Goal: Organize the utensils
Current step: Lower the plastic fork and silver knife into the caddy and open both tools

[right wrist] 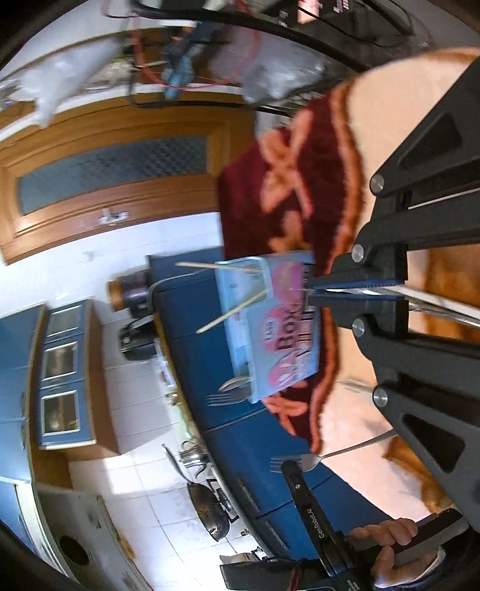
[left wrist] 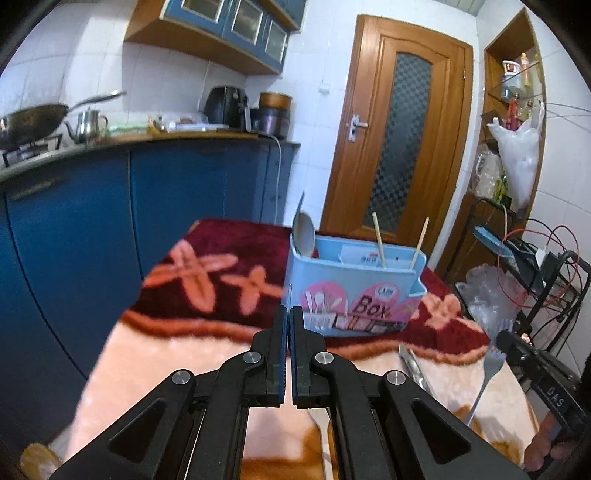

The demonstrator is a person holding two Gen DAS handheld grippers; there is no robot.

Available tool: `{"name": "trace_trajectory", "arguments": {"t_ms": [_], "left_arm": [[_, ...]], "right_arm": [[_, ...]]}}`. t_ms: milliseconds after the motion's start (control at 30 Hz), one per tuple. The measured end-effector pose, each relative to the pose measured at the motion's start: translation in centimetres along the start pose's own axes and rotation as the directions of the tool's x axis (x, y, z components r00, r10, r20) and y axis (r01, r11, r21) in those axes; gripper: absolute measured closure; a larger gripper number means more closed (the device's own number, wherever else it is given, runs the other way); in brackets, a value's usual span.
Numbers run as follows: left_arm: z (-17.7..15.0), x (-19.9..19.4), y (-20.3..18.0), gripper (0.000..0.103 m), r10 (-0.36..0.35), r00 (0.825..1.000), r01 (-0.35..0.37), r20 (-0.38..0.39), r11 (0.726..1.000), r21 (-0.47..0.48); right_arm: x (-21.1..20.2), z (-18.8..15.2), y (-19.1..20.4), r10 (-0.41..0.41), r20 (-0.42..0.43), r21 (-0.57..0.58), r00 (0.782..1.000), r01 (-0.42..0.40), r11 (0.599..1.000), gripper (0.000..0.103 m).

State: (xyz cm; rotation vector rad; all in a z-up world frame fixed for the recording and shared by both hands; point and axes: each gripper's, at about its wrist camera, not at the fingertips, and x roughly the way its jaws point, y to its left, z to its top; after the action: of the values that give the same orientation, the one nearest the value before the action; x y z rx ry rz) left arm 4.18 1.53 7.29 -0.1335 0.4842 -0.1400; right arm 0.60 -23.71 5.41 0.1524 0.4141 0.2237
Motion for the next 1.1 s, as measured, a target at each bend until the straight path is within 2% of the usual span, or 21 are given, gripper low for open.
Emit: {"name": "trace_trajectory", "arguments": {"t_ms": [267,567,733,900,1100], "left_arm": [[2.3,-2.2,-0.5,0.102,0.003,0.996,-0.006,0.092,0.999,0.041],[6.1,-3.2,-1.2,0.102,0.041,0.974,-0.056,0.221,0.996,0.063],[8.9,-2.9,-1.6,0.102,0.096,0.942,-0.118,0.322,0.992,0.050],[11.3,-1.6,-2.0,0.102,0.137,0.912,-0.159,0.386,0.987,0.023],[11.9,1.4,-3.1,0.102,0.161,0.884,-0.203,0.440,0.978,0.051]], "right_arm": [[-0.7,2.1,1.0,-0.017,0.045,-0.046,0.999,0.019,0.999,0.100],[-1.2,3.8,1.2,-0.019,0.101,-0.041,0.995,0.023,0.999,0.100],[-0.7,4.3,0.7,-0.020,0.112,-0.028,0.993,0.023,0.999,0.100],[-0.1,4.3,0.3,-0.020,0.105,-0.023,0.994,0.022,0.999,0.099],[0.4,4.5,-0.2,-0.031,0.110,-0.024,0.993,0.034,0.999,0.099]]}}
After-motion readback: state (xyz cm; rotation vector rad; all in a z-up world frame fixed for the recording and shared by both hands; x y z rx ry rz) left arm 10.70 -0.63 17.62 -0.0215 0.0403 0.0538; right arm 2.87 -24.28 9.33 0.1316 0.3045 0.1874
